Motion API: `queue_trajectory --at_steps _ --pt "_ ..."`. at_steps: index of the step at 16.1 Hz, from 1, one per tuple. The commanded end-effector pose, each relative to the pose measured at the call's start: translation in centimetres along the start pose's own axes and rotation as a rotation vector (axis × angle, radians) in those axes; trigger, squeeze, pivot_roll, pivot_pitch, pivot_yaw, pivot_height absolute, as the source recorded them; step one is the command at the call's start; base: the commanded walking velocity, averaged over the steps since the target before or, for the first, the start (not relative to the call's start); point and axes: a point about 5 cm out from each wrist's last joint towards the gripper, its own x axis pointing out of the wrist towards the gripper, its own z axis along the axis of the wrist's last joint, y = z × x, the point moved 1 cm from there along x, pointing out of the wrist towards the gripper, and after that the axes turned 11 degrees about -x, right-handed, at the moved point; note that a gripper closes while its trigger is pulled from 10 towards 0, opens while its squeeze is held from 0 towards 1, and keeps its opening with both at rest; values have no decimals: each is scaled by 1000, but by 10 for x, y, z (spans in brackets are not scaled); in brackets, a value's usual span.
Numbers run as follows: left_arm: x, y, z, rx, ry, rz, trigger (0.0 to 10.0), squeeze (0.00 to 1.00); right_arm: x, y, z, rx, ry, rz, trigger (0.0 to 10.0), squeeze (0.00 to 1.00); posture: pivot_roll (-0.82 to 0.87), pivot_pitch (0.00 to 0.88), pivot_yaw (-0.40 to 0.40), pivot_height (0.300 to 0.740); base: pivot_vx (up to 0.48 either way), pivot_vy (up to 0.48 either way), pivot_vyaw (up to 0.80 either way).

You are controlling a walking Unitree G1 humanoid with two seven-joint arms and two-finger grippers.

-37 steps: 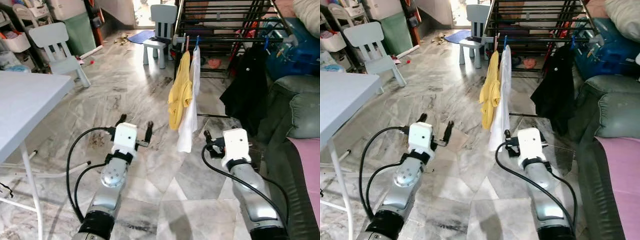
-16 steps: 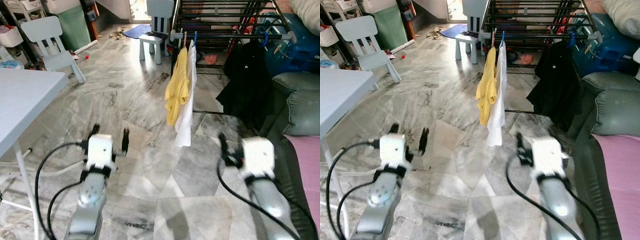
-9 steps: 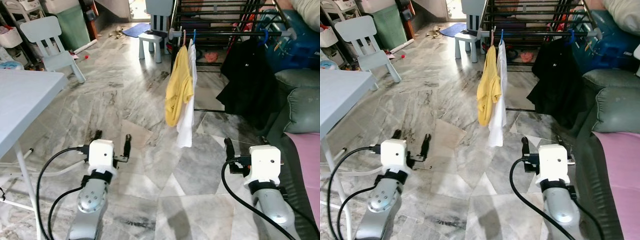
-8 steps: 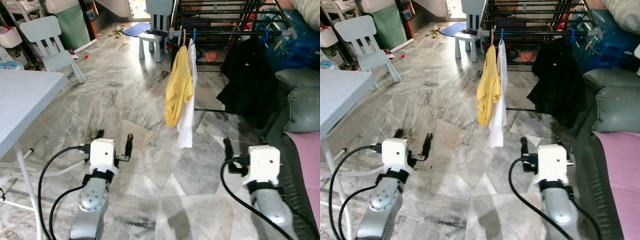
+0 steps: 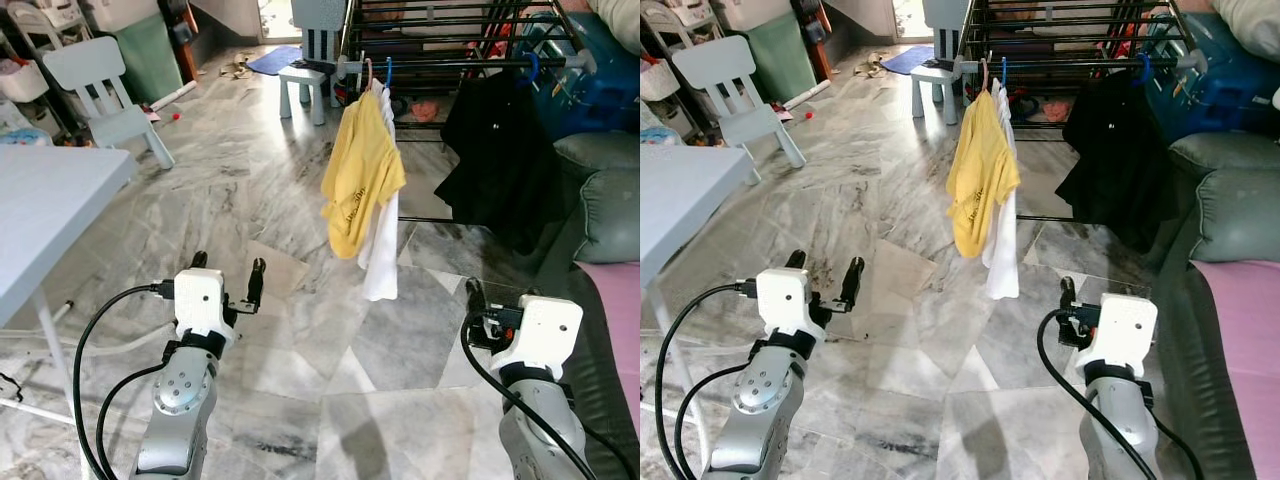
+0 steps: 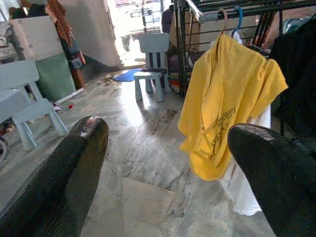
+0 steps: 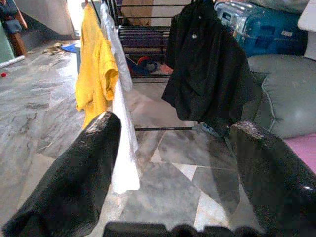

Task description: Hang hanger

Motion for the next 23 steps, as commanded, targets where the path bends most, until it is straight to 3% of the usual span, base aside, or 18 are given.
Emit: queue_trajectory --at_steps 1,2,3,4,8,13,17,18,19,20,21,23 --pt "3 3 -2 17 17 6 10000 0 1 2 -2 -7 13 -3 0 0 -144 55 85 740 0 0 0" --pt "4 3 -2 15 18 5 10000 0 2 2 -3 -14 17 0 0 0 -143 56 83 740 0 0 0" --pt "5 3 -1 -23 14 -8 10000 0 6 5 -2 -37 19 19 10000 0 -136 65 77 740 0 0 0" --pt "5 2 -1 -32 12 -12 10000 1000 8 6 0 -39 12 27 10000 1000 -131 75 74 740 0 0 0" --pt "0 3 -4 -58 22 21 10000 1000 15 7 9 -54 -24 50 10000 1000 -142 96 77 740 0 0 0" --pt "10 -15 13 -21 -45 -68 10000 1000 28 1 18 -101 -60 18 10000 1000 -149 123 72 740 0 0 0" --pt "6 -16 -1 -57 18 -66 10000 1000 23 6 10 -77 -11 44 10000 1000 -148 120 70 740 0 0 0" --pt "5 -18 -1 -65 26 -80 10000 0 22 7 10 -71 -5 47 10000 1000 -144 117 73 740 0 0 0" --pt "4 -20 -4 -82 45 -106 10000 0 18 11 7 -74 7 60 10000 1000 -137 104 70 740 0 0 0" --pt "3 -20 -5 -93 53 -110 10000 0 16 14 3 -71 22 70 10000 890 -137 104 70 740 0 0 0" --pt "2 -19 -8 -99 65 -116 10000 0 15 17 -2 -63 40 78 10000 0 -132 87 71 740 0 0 0" --pt "5 -23 -7 -101 64 -143 10000 0 15 19 -5 -109 46 115 10000 0 -130 77 71 740 0 0 0"
